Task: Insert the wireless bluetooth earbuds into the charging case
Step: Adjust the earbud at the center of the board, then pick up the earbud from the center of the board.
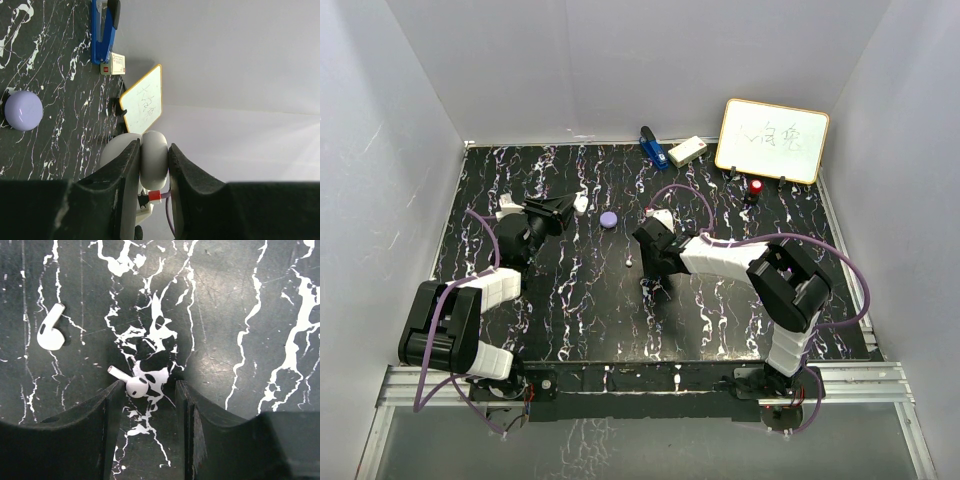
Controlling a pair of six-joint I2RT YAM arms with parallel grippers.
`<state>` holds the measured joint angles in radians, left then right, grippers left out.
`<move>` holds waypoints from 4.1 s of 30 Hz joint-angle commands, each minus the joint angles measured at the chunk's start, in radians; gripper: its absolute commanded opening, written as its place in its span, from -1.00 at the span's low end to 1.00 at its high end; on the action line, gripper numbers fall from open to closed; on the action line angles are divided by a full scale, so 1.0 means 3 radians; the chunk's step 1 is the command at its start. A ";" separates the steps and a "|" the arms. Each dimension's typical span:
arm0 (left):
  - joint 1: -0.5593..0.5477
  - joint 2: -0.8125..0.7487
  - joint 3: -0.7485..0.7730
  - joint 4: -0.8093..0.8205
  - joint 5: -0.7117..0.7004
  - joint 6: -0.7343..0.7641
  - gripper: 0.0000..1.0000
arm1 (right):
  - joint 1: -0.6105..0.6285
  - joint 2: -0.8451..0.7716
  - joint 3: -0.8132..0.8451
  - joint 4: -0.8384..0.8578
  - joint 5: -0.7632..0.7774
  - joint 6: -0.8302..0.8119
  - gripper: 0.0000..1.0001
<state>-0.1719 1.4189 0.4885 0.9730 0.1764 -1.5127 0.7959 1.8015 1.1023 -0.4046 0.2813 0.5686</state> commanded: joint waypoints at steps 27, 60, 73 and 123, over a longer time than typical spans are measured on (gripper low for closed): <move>0.0026 -0.0050 -0.0002 0.0074 0.0059 0.0001 -1.00 | -0.0015 -0.0222 -0.0069 -0.0074 0.0341 -0.0132 -0.08; 0.0026 -0.0035 -0.0012 0.0049 0.0054 0.0011 -1.00 | -0.0449 0.0139 0.0125 0.0170 0.0355 -0.0480 -0.05; 0.0027 -0.0041 -0.0012 0.0040 0.0046 0.0016 -1.00 | -0.0488 0.0266 0.0340 0.0262 0.0150 -0.0584 -0.05; 0.0031 0.0005 0.0034 0.0054 0.0072 0.0016 -1.00 | -0.0299 0.0116 0.0457 0.0378 -0.0107 -0.1024 -0.11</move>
<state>-0.1665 1.4353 0.4885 0.9642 0.1875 -1.5116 0.6987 1.8297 1.1969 -0.2893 0.2035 0.2649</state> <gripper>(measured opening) 0.245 0.448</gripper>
